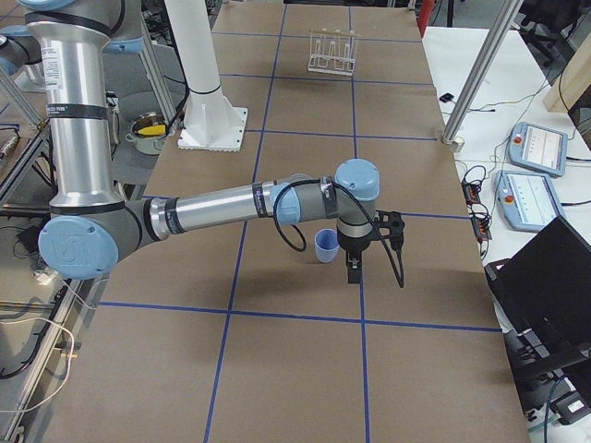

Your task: Hang cup on cup holder

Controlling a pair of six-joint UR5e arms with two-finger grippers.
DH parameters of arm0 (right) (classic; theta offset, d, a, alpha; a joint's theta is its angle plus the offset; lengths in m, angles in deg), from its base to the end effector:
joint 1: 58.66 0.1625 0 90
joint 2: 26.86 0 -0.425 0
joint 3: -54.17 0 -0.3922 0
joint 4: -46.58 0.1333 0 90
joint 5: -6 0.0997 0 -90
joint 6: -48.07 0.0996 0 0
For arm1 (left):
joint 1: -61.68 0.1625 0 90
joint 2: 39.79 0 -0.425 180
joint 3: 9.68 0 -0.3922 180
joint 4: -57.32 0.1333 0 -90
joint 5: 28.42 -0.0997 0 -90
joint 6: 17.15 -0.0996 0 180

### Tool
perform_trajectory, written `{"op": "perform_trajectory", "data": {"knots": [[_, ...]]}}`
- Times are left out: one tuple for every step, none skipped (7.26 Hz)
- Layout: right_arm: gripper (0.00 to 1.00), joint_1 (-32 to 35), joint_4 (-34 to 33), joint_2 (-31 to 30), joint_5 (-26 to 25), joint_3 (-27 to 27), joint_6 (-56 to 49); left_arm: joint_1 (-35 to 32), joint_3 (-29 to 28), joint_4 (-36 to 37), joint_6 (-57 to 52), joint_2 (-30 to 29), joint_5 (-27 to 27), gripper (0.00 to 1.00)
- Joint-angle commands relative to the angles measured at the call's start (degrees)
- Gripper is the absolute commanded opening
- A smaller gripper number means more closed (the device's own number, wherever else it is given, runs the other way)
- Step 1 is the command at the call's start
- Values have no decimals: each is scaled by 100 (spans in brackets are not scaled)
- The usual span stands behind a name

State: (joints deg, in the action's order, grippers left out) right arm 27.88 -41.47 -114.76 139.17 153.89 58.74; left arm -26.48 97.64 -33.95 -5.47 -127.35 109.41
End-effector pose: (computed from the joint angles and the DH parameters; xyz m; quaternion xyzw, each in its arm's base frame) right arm 0.0340 -0.5166 0.5537 0.0657 -0.3762 0.0140 0.9241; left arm -0.0442 -0.4770 0.5229 0.0803 0.4137 -0.0209 0.9066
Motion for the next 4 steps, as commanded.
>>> {"op": "perform_trajectory", "data": {"knots": [[100,-225,1529,-17,803,-747,22,9,35,13,-7,-86,-45,98],[100,-548,2033,0,903,-1056,22,9,35,4,-60,-147,-54,98],[100,-769,2142,0,913,-1129,22,9,-8,21,-60,-139,-80,98],[100,-928,2152,0,913,-1130,14,9,-35,22,-52,-147,-81,98]]}}
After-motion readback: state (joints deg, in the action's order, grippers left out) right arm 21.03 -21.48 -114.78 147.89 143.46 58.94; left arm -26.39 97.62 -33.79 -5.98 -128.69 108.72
